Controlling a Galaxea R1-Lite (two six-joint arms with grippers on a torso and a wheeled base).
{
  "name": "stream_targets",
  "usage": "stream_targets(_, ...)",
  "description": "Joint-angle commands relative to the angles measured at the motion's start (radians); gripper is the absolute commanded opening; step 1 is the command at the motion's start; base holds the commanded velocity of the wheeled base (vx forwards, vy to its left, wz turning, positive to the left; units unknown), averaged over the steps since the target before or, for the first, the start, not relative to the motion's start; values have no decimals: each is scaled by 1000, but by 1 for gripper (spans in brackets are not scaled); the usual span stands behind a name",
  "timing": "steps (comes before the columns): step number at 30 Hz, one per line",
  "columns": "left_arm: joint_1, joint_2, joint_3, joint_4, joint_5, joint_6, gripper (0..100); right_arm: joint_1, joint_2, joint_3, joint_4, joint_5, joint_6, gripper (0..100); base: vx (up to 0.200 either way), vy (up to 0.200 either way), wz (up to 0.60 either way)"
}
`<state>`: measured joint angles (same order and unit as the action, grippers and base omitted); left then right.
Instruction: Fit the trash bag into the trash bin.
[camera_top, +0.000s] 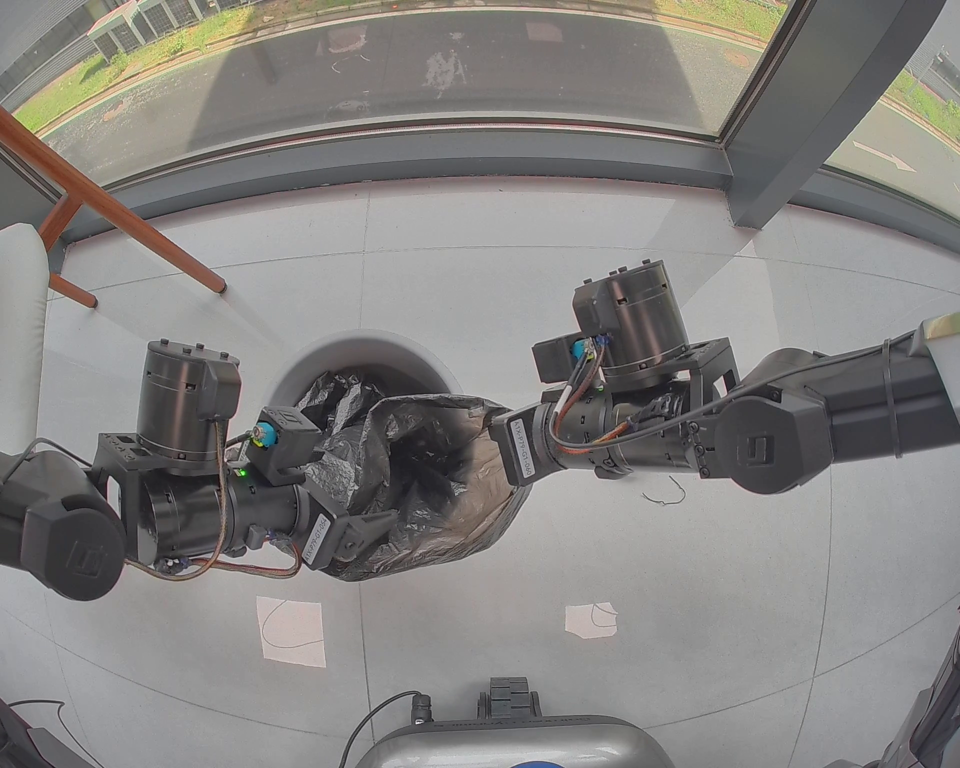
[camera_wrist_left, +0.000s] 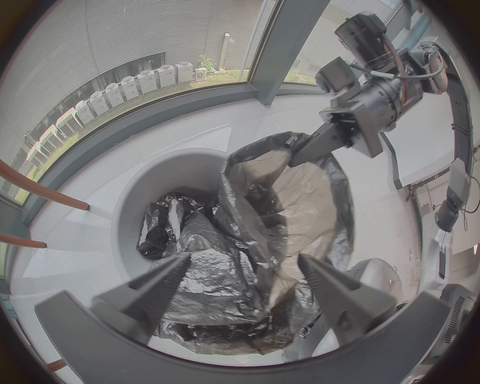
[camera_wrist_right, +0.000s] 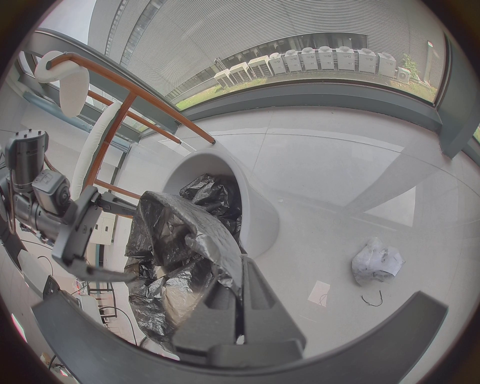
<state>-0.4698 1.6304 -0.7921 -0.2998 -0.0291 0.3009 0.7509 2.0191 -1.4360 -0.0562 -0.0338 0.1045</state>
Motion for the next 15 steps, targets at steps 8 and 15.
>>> stream_targets(8,129,52,-2,-12,-9,61,0,2,0,5,-1,-3,1,0,0,0,0)
stream_targets(15,168,69,-145,-24,-31,60,0,2,0,-3,-4,-17,4,0,0,0,0)
